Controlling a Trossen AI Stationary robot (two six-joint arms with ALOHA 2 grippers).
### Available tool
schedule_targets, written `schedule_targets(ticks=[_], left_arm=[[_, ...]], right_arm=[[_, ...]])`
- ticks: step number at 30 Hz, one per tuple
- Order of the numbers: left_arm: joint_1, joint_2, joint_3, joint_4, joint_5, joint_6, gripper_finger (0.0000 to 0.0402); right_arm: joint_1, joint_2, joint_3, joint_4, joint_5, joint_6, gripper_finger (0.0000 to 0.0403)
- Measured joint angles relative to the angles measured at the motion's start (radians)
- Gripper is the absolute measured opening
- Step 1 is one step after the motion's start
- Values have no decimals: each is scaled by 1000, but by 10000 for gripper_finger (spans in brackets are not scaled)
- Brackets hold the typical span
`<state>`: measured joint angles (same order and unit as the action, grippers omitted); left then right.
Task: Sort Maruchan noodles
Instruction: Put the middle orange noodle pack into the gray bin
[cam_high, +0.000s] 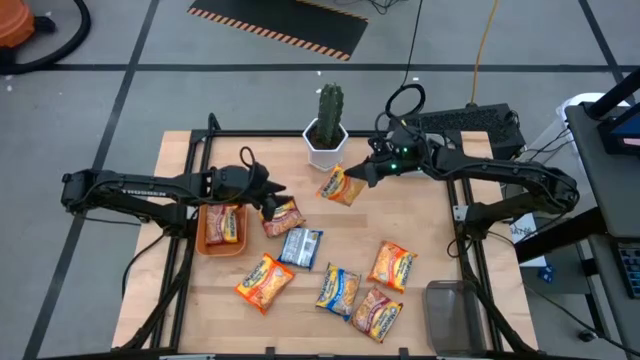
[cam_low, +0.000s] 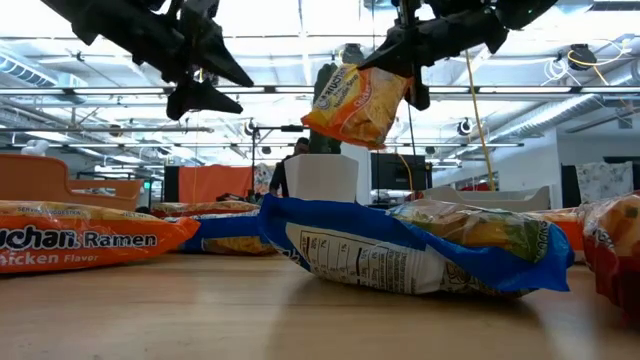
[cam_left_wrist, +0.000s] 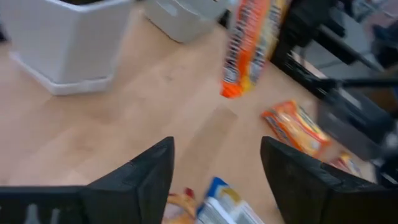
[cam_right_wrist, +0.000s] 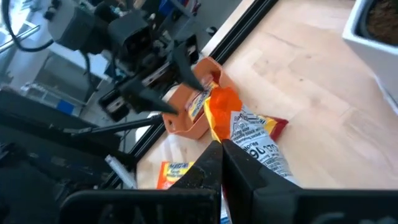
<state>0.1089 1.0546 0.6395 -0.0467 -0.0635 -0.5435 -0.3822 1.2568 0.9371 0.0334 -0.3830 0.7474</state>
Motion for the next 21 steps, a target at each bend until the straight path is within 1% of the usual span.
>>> schedule_targets(ticks=[4,8,11,15,21], left_arm=[[0,-6,0,1,54,11,293],[0,-7,9,-2,64,21,316],[1,-7,19,-1,54,65,319],[4,-7,25,3,2,116,319],[29,6,26,27,-11,97,319]], right_arm=[[6,0,0,0,17,30,0],[23,0,0,0,17,44,0],[36,0,0,0,16,40,0],[38,0,0,0,15,35,0],[29,0,0,3,-1,30,0]])
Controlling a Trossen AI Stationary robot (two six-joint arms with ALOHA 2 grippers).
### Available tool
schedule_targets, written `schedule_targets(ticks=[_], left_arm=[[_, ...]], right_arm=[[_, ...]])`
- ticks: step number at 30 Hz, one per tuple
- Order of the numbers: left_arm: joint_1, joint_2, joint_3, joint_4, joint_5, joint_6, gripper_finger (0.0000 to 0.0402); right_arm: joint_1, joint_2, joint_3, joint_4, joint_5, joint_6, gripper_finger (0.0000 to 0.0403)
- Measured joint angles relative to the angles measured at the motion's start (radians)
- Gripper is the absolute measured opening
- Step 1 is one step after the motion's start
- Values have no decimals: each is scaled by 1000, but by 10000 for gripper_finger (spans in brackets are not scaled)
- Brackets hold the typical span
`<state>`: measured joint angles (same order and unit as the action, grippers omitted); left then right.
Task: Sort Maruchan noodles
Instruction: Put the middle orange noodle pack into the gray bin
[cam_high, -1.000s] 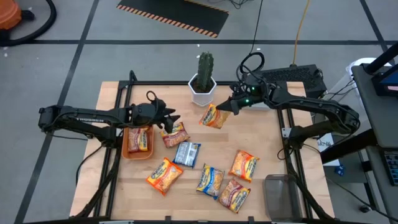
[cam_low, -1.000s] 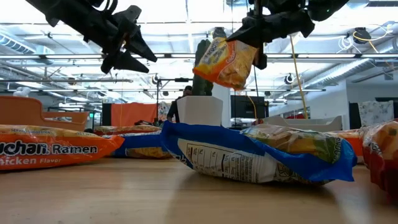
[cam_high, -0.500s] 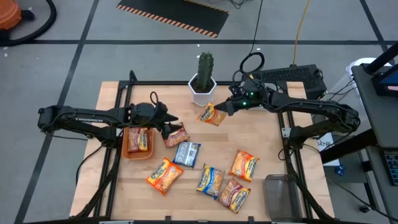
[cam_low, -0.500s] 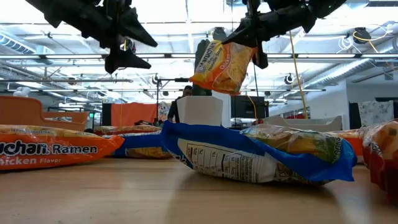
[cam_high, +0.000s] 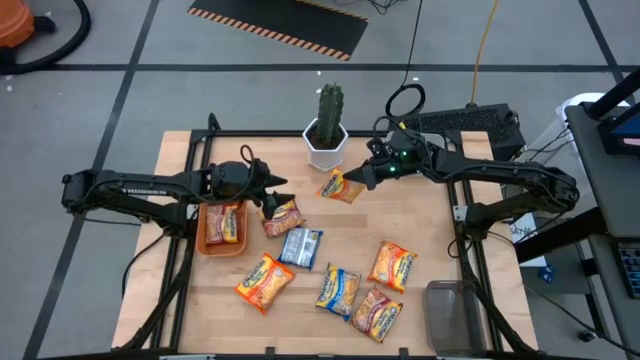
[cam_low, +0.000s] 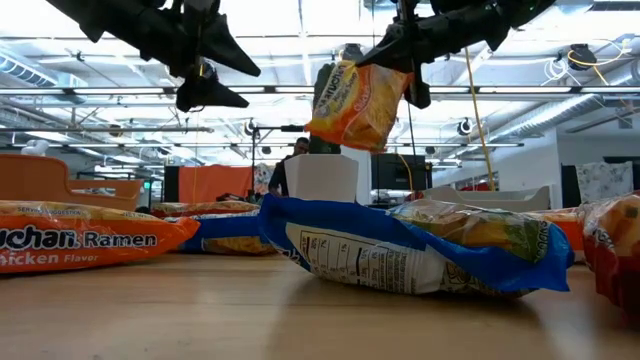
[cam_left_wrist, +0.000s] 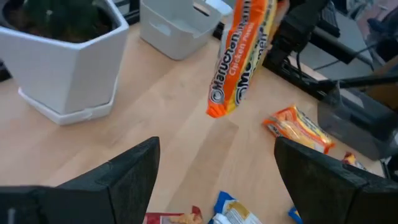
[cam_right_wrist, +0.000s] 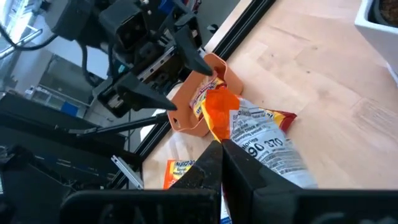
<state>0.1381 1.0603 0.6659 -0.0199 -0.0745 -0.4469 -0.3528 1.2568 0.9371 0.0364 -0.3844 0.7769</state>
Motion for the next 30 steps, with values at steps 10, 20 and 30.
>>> schedule_targets(ticks=[10,20,30], left_arm=[[6,43,1,136,-101,38,319],[35,262,0,492,-174,111,319],[45,328,0,646,-172,110,319]], right_arm=[[-142,0,0,0,-216,-141,0],[-306,0,0,32,-455,-215,0],[-334,-1,0,153,-404,-128,0]])
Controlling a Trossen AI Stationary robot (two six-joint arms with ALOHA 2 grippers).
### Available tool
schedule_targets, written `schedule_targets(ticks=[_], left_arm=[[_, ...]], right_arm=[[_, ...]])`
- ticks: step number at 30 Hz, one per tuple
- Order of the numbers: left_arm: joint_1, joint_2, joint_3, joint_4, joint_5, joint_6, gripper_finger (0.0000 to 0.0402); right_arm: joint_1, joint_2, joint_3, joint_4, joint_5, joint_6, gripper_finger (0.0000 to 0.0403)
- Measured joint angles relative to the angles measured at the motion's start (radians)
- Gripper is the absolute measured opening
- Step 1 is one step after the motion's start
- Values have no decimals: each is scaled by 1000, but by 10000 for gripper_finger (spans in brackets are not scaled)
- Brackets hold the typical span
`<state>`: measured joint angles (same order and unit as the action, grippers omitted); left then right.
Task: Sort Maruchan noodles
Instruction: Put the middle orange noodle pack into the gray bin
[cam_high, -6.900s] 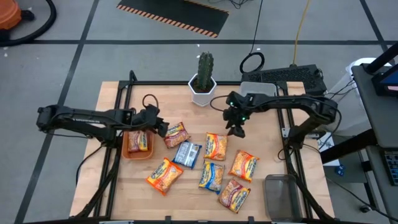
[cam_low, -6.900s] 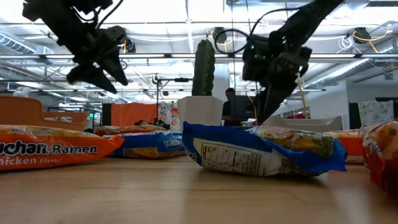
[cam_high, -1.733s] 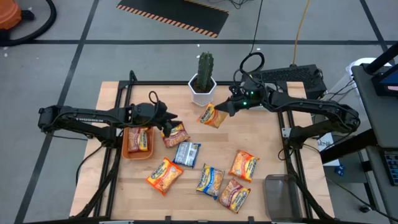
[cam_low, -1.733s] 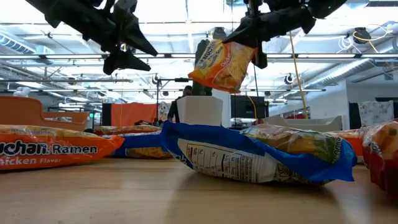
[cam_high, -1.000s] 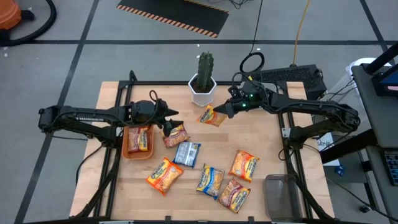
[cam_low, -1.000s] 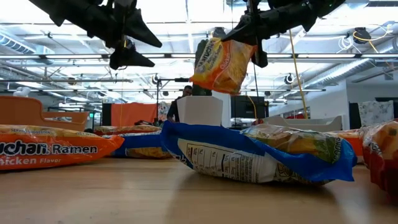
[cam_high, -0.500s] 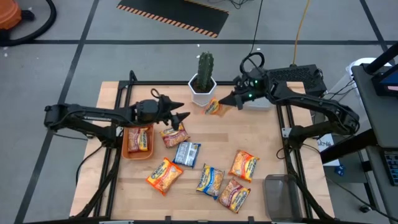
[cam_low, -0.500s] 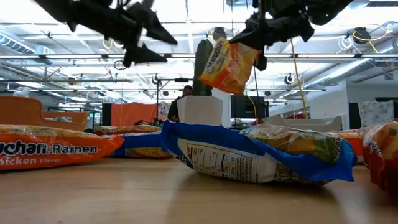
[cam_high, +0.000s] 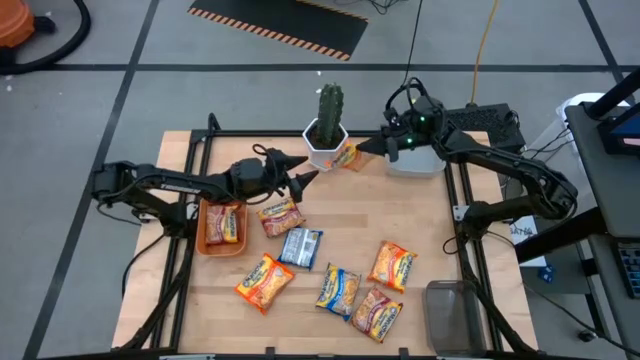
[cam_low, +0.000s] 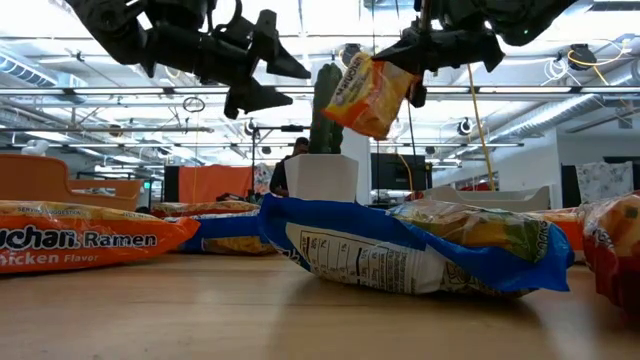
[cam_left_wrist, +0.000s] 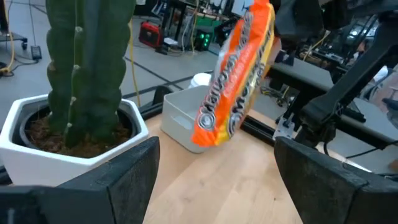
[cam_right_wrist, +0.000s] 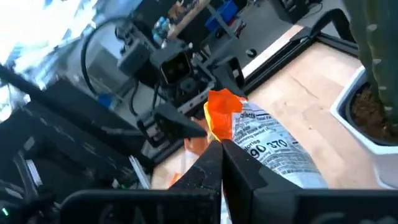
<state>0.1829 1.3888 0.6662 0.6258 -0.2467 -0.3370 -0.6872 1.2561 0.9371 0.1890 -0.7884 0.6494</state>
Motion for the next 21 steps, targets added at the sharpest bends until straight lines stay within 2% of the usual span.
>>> schedule_targets(ticks=[7,15,21], left_arm=[[0,-39,0,13,21,10,319],[14,-83,0,12,142,14,319],[25,-117,0,-8,168,26,319]], right_arm=[[81,-10,0,54,153,117,0],[213,-11,0,112,424,166,0],[279,-11,0,188,531,162,0]])
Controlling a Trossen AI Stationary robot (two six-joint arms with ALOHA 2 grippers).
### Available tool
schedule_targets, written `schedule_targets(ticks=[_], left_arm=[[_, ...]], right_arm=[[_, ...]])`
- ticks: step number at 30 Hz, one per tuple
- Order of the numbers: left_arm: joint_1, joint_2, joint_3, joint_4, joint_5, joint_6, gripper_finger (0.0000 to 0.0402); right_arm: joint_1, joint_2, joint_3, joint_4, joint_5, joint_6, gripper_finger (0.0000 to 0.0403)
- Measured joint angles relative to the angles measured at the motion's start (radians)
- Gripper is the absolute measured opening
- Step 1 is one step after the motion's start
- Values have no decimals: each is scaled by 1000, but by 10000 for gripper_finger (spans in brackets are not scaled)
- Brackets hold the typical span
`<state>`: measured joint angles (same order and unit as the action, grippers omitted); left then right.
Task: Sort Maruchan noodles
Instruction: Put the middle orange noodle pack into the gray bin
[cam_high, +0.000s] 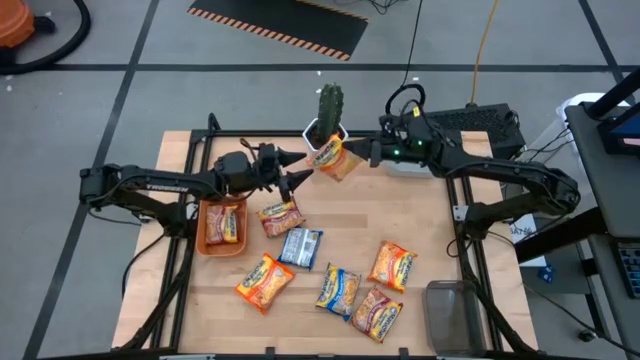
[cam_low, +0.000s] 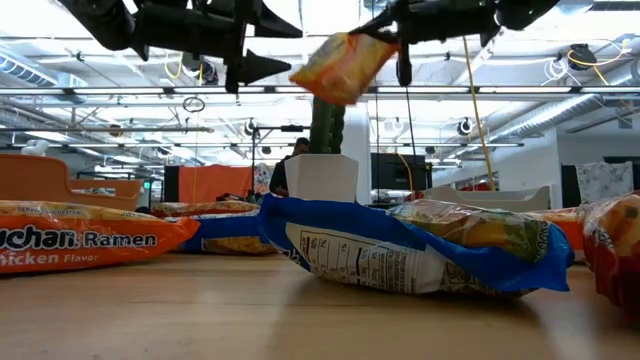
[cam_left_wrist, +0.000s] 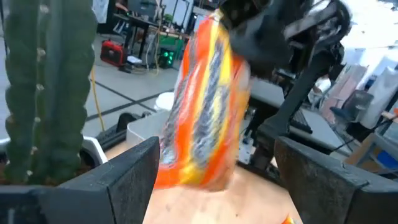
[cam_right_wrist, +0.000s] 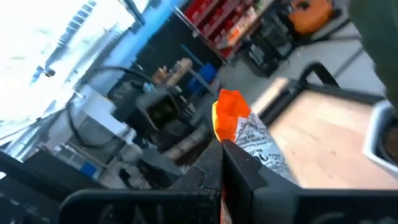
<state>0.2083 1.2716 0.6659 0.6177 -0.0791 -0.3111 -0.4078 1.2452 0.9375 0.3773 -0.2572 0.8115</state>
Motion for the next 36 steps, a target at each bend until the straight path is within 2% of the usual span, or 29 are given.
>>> schedule_targets(ticks=[4,12,19,27,36], left_arm=[[26,1,0,36,130,-23,319],[81,1,0,43,266,-39,319],[133,12,0,31,260,-40,319],[192,11,0,31,162,-92,319],[159,12,0,45,183,-163,319]], right_arm=[[31,0,0,18,30,2,0],[77,0,0,69,25,14,0],[73,0,0,45,15,-1,0],[35,0,0,25,-100,-12,0],[-31,0,0,30,-203,-27,0]])
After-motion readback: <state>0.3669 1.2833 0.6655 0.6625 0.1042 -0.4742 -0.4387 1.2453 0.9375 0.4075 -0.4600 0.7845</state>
